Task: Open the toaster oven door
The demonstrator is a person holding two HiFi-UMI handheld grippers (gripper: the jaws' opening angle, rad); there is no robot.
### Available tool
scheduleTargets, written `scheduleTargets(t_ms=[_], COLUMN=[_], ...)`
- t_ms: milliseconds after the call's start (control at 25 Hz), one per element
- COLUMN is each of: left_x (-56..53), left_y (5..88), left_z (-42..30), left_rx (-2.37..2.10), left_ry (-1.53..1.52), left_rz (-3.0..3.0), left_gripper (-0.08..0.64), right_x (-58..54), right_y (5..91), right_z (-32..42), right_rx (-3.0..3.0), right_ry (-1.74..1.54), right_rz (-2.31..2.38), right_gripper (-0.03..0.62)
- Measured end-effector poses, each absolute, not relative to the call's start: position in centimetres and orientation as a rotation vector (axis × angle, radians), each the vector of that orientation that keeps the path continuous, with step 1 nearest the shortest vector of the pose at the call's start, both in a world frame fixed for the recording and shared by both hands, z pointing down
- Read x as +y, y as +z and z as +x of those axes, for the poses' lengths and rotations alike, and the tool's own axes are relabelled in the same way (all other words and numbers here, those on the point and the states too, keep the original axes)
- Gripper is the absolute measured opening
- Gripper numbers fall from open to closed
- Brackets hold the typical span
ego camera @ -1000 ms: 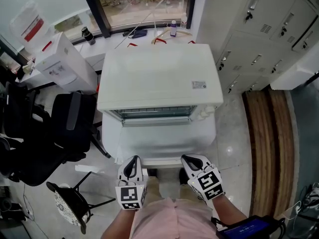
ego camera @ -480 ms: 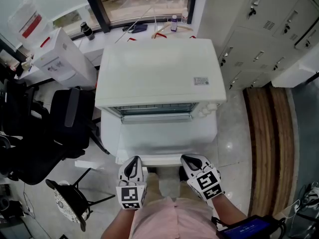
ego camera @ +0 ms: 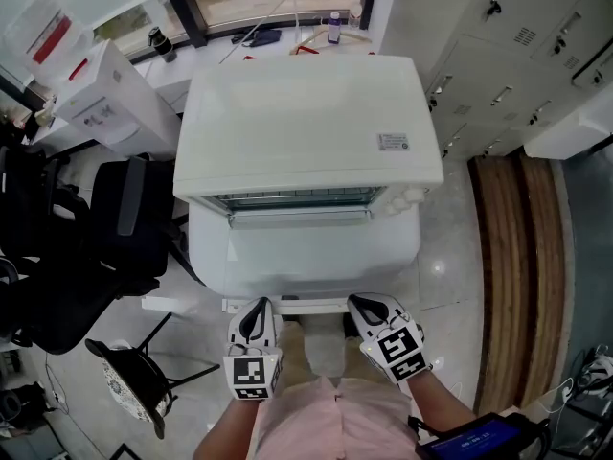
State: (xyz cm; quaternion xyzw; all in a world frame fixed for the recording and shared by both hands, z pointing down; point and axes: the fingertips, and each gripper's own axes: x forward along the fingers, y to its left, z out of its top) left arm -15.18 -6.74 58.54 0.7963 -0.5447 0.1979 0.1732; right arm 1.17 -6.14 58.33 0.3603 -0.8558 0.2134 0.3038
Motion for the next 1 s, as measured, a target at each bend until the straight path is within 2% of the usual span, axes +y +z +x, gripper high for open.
scheduleTargets(t_ms=[1000], left_x=[-6.1], left_y=[62.4], left_z=[-15.1], left_rx=[-1.481], left_ry=[0.594], left_rz=[2.219], left_gripper=[0.012], right_x=[-5.1], right_y=[62.3], right_z=[1.2], right_rx=[-2.209], right_ry=[0.618], right_rz=[0.880], right_gripper=[0.000])
